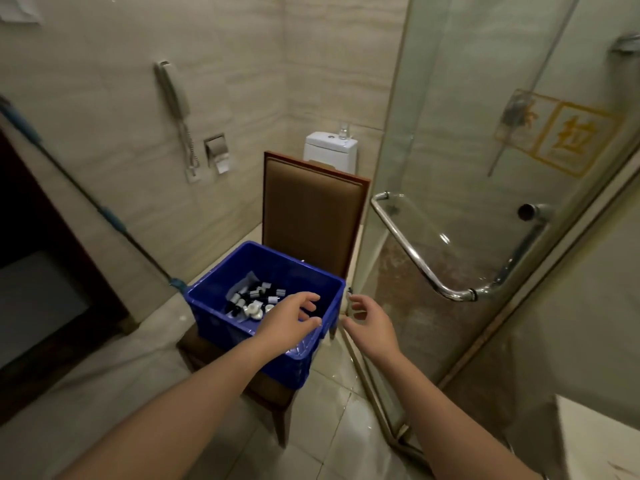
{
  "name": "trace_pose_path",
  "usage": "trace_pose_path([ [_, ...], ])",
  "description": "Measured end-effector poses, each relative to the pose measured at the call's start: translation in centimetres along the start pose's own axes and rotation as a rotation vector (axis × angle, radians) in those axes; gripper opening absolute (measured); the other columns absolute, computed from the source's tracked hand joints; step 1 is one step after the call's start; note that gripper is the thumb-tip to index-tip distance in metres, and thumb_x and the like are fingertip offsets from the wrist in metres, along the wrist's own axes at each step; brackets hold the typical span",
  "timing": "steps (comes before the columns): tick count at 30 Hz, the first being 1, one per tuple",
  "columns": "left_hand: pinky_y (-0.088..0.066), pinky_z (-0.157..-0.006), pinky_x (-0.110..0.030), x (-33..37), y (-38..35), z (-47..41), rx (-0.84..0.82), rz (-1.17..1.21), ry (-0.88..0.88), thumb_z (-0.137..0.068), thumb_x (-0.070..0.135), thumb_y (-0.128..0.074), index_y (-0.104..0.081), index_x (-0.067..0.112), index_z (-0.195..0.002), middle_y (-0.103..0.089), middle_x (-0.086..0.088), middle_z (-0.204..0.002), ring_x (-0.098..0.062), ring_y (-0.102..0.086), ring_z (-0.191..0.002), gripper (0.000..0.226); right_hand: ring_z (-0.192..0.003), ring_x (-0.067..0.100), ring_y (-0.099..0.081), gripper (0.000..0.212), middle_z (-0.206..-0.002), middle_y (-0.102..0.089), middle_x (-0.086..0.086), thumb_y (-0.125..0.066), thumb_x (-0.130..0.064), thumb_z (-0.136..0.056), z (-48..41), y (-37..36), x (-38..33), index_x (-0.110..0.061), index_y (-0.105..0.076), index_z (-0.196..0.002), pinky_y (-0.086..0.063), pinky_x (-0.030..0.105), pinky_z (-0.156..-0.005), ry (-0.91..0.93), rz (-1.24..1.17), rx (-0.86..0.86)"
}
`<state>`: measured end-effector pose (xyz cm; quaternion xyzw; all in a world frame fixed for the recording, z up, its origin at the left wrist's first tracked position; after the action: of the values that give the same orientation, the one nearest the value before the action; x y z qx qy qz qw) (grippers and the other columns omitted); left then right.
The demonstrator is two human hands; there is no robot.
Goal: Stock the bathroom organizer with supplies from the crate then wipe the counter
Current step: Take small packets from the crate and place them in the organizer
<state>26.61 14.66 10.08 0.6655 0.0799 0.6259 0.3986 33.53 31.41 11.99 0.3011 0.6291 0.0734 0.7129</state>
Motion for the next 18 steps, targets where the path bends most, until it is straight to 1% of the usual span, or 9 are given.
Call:
trace_pose_path([
  [3, -0.053, -0.077, -0.023, -1.3, 0.7, 0.1, 0.032, -0.022, 0.047, -0.09, 0.034, -0.065, -0.048, 0.04, -0.131, -0.056, 0.023, -0.111, 0.003, -0.057, -0.095, 0.045, -0.104, 0.001, -0.055, 0.046, -0.118, -0.059, -0.014, -0.07, -0.023, -0.085, -1.1, -1.9, 0.3, -0.03, -0.055, -0.128, -0.048, 0.019, -0.081, 0.001, -0.005, -0.072],
  [5, -0.055, -0.082, -0.027, -2.0, 1.3, -0.1, 0.059, -0.02, 0.075, -0.09, 0.034, -0.066, -0.047, 0.041, -0.131, -0.056, 0.024, -0.11, 0.003, -0.058, -0.095, 0.046, -0.108, 0.003, -0.055, 0.051, -0.122, -0.058, -0.01, -0.069, -0.022, -0.085, -1.7, -2.8, 0.2, -0.028, -0.052, -0.133, -0.052, 0.027, -0.088, 0.013, 0.003, -0.108],
  [7, -0.055, -0.085, -0.029, -2.7, 1.8, -0.3, 0.083, -0.004, 0.097, -0.089, 0.034, -0.066, -0.047, 0.042, -0.131, -0.056, 0.024, -0.108, 0.003, -0.058, -0.096, 0.047, -0.11, 0.007, -0.056, 0.052, -0.123, -0.057, -0.008, -0.068, -0.021, -0.085, -2.5, -3.5, 0.0, -0.026, -0.052, -0.134, -0.052, 0.032, -0.093, 0.026, 0.021, -0.125],
  [9, -0.056, -0.085, -0.029, -3.4, 2.3, -0.4, 0.094, 0.004, 0.111, -0.088, 0.036, -0.067, -0.047, 0.043, -0.13, -0.055, 0.026, -0.107, 0.003, -0.058, -0.097, 0.047, -0.111, 0.008, -0.055, 0.051, -0.124, -0.056, -0.008, -0.068, -0.02, -0.086, -3.3, -4.2, 0.0, -0.026, -0.052, -0.134, -0.051, 0.029, -0.093, 0.022, 0.024, -0.146],
  [11, -0.054, -0.081, -0.023, -4.1, 2.6, -0.7, 0.096, 0.014, 0.117, -0.088, 0.039, -0.066, -0.047, 0.045, -0.13, -0.055, 0.027, -0.106, 0.005, -0.057, -0.097, 0.046, -0.112, 0.009, -0.055, 0.051, -0.124, -0.056, -0.009, -0.068, -0.018, -0.086, -4.2, -5.1, 0.2, -0.025, -0.051, -0.134, -0.05, 0.027, -0.092, 0.011, 0.019, -0.166],
  [13, -0.052, -0.079, -0.02, -5.0, 2.9, -1.4, 0.09, 0.015, 0.126, -0.088, 0.039, -0.066, -0.048, 0.045, -0.129, -0.055, 0.027, -0.107, 0.005, -0.057, -0.097, 0.045, -0.113, 0.009, -0.055, 0.051, -0.126, -0.056, -0.008, -0.067, -0.018, -0.087, -5.0, -6.1, 0.4, -0.025, -0.05, -0.135, -0.051, 0.031, -0.095, -0.01, 0.015, -0.186],
  [16, -0.053, -0.082, -0.022, -6.7, 3.1, -2.9, 0.063, 0.006, 0.145, -0.089, 0.034, -0.067, -0.049, 0.043, -0.13, -0.056, 0.024, -0.11, 0.004, -0.057, -0.099, 0.045, -0.115, 0.01, -0.054, 0.052, -0.129, -0.055, -0.005, -0.067, -0.017, -0.087, -6.5, -7.7, 1.0, -0.023, -0.05, -0.136, -0.051, 0.038, -0.098, -0.044, 0.005, -0.213],
  [18, -0.053, -0.083, -0.023, -8.1, 3.2, -4.4, 0.042, 0.01, 0.163, -0.089, 0.033, -0.067, -0.049, 0.041, -0.13, -0.057, 0.023, -0.11, 0.003, -0.057, -0.099, 0.046, -0.115, 0.01, -0.054, 0.053, -0.129, -0.055, -0.005, -0.067, -0.018, -0.087, -7.8, -8.9, 1.4, -0.023, -0.049, -0.137, -0.051, 0.038, -0.098, -0.067, 0.012, -0.223],
])
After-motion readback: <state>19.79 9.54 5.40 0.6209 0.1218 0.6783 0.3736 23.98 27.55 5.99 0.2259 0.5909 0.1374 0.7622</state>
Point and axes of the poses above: each hand's wrist, its own z-axis away from the middle knuckle, its own y-axis out of the back of the hand, x = y × z, the point moved 10 cm from there along -z, towards the middle knuckle
